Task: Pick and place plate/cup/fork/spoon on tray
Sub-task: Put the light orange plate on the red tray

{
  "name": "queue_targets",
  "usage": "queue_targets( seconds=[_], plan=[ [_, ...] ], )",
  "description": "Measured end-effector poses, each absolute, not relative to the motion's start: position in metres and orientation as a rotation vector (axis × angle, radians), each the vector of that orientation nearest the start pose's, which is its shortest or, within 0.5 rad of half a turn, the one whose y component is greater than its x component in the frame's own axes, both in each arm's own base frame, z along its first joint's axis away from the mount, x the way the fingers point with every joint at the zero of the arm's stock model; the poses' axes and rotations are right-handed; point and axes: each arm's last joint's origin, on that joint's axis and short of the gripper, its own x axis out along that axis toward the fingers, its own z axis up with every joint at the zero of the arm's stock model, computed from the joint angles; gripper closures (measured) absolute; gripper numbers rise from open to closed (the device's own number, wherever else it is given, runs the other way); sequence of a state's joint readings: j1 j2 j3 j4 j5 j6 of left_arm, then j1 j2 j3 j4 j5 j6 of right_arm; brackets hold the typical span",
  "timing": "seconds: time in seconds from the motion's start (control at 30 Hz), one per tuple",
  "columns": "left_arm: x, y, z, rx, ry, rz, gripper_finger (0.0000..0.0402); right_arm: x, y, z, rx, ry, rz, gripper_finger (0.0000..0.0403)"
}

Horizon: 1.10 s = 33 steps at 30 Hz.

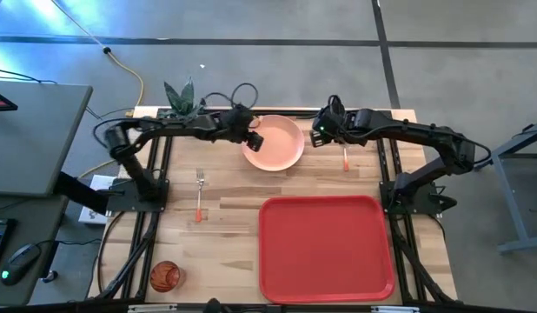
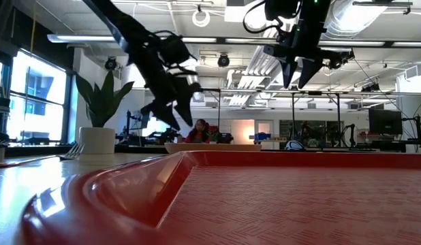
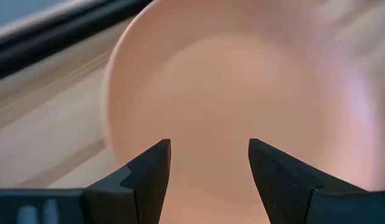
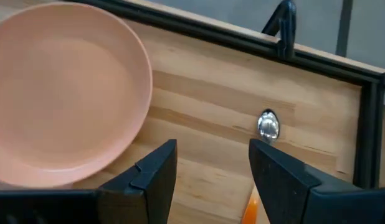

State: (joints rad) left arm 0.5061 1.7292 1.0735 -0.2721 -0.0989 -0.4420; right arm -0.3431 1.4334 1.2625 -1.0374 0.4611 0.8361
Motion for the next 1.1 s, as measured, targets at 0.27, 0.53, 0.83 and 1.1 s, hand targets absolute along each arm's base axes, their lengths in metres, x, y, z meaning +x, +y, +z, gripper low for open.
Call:
queue_targets(
  seconds=[0.27,0.53,0.83,1.1],
  plan=[
    [0.311,0.195,0.167,-0.687,0.965,0.819,0.0197,0.248,-0.101,0.294,0.618,0.915,-1.117,0.0212],
    [0.305,0.196,0.192,-0.614,0.952,0.820,0.0208,0.250,-0.093,0.293,0.602,0.926,-1.095,0.0212],
    [0.288,0.219,0.182,-0.559,1.009,0.866,0.0209,0.252,-0.077,0.292,0.620,0.933,-1.096,0.0212],
    [0.293,0.224,0.161,-0.637,1.026,0.808,0.0209,0.251,-0.059,0.291,0.593,0.958,-1.109,0.0212]
  ],
)
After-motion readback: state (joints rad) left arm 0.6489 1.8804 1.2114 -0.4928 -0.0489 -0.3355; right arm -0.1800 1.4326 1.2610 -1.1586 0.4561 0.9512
